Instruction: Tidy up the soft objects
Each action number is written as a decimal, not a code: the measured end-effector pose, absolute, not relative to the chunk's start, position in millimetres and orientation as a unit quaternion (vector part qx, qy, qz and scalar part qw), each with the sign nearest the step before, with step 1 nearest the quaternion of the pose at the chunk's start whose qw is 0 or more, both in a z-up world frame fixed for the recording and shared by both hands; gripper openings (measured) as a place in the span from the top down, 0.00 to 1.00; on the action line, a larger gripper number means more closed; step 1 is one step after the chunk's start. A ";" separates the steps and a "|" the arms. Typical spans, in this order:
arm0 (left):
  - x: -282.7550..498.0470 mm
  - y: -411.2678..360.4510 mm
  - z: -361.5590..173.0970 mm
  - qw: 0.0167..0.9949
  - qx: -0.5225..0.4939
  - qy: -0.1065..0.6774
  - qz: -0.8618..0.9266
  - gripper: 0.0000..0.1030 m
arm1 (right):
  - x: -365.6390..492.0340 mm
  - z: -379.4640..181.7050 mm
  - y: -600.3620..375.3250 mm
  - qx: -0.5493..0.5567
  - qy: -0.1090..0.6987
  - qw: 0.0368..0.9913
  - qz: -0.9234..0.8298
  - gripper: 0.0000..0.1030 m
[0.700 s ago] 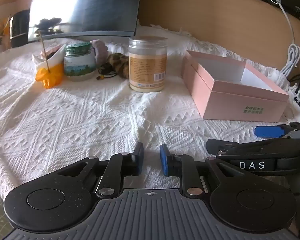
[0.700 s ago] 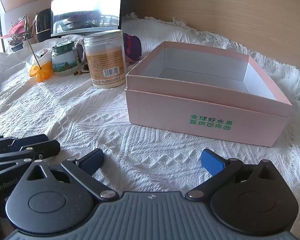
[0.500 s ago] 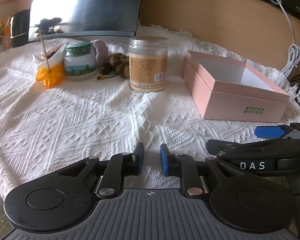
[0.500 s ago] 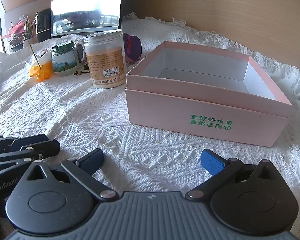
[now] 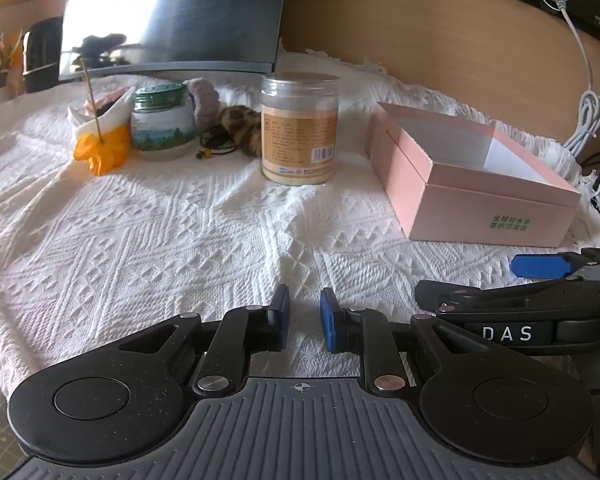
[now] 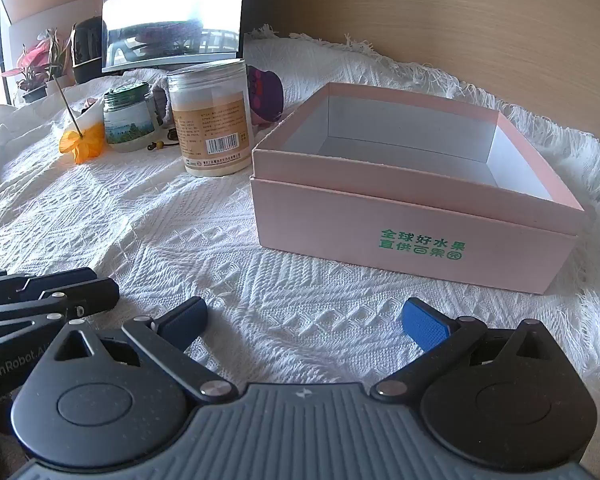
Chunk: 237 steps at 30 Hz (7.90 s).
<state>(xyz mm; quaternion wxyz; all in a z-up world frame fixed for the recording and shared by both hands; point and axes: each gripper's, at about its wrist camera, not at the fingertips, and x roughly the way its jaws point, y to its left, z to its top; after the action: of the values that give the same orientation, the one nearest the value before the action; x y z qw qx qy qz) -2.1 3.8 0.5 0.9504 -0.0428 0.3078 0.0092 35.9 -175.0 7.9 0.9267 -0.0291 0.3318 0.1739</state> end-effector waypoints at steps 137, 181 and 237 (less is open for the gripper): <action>271.7 329.4 52.8 0.916 -0.049 0.381 -0.113 0.72 | 79.7 103.9 40.7 -0.143 0.376 0.899 0.175 0.08; 193.0 357.2 162.2 0.951 -0.159 0.254 -0.081 0.92 | 243.3 249.7 130.0 -0.078 0.428 0.839 0.327 0.66; 188.1 22.6 121.8 0.879 -0.031 0.334 -0.338 0.84 | 117.0 136.7 -255.7 0.120 0.351 0.928 -0.035 0.46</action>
<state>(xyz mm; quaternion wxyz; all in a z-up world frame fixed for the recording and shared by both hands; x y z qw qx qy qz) 188.1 22.6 121.8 0.8794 -0.0307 0.3342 -0.3377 117.0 -255.7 136.7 0.9281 0.1205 0.3507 -0.0348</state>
